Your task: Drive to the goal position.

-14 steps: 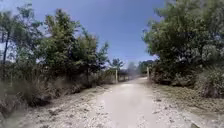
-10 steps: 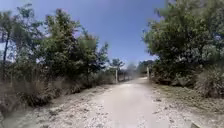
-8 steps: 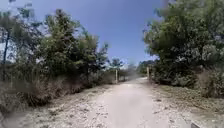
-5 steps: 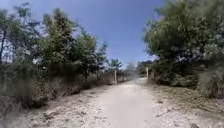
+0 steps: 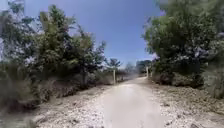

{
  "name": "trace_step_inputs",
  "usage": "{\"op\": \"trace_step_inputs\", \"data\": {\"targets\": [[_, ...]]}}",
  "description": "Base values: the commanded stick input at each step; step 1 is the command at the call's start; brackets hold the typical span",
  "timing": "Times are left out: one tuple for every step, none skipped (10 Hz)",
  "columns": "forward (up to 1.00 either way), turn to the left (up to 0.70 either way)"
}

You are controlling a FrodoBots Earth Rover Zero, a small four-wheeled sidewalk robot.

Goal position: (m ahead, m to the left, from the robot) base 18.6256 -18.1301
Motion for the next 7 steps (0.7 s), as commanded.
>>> {"op": "trace_step_inputs", "data": {"targets": [[0.45, 0.0], [0.45, 0.0], [0.45, 0.0], [0.45, 0.0], [0.45, 0.0], [0.45, 0.0], [0.45, 0.0]]}}
